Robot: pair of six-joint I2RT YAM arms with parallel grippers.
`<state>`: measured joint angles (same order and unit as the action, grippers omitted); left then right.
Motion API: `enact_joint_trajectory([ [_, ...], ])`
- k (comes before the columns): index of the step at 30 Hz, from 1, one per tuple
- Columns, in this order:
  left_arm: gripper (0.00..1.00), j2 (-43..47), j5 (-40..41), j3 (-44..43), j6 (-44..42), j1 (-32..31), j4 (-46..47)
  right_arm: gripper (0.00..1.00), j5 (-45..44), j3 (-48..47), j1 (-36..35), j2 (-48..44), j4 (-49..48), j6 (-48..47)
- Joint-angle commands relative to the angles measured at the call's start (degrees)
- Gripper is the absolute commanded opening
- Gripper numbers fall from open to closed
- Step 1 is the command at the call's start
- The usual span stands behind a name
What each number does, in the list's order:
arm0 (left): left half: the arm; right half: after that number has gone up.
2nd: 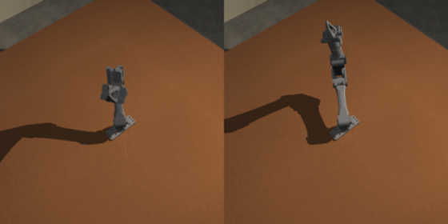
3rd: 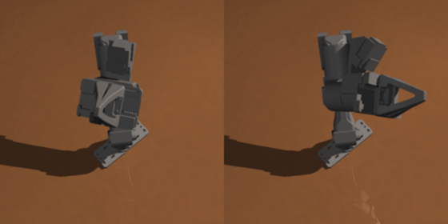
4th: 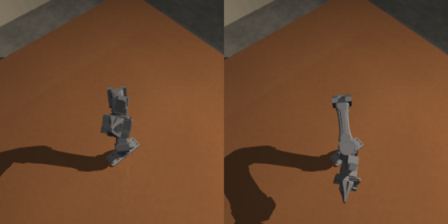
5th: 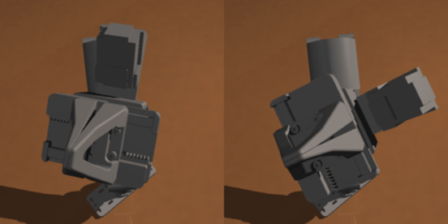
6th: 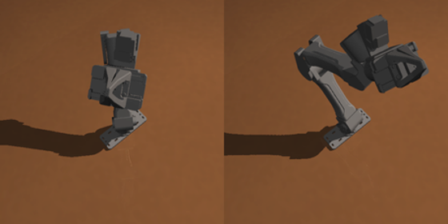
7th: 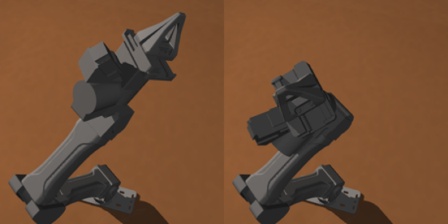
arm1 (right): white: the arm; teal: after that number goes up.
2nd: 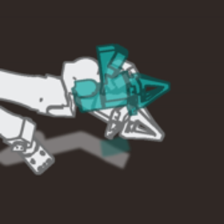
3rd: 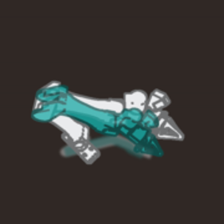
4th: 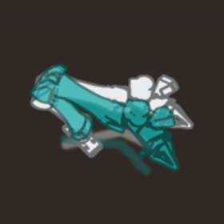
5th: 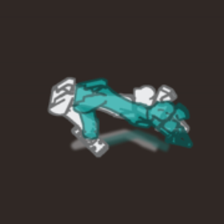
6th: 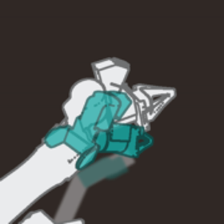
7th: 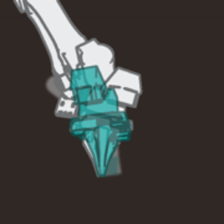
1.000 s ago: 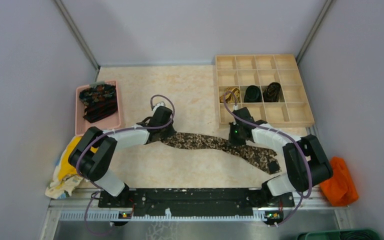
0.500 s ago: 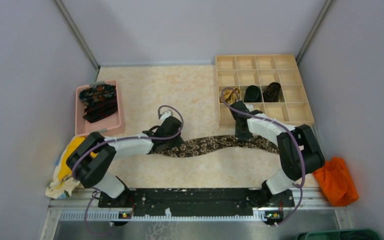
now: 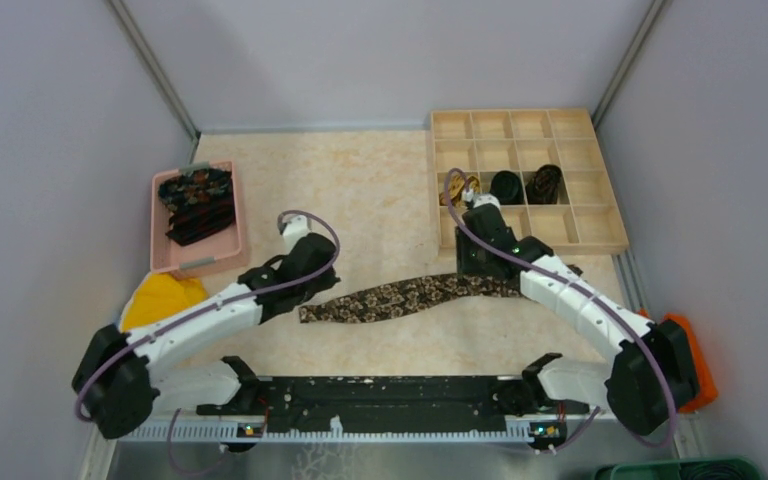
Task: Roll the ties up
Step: Flatten out the tie at the center of the board.
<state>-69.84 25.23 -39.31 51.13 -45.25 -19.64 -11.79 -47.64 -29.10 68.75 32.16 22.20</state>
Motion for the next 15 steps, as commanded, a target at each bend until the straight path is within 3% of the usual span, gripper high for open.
enact_joint_trajectory([
  [1, 0.11, 11.2, 7.0, -1.9, -1.1, -0.1, -3.9, 0.42, 5.4, 0.6, -9.2, -0.9, -2.2, -1.5],
  [6, 0.25, 21.5, 9.1, -1.5, -7.9, -0.1, -1.4, 0.42, 5.5, 0.0, -19.9, 5.8, -6.7, 0.5],
  [15, 0.26, 29.1, 12.9, 0.5, -7.1, 0.0, -5.4, 0.42, 4.2, -1.7, -22.3, 18.0, -11.2, 1.7],
])
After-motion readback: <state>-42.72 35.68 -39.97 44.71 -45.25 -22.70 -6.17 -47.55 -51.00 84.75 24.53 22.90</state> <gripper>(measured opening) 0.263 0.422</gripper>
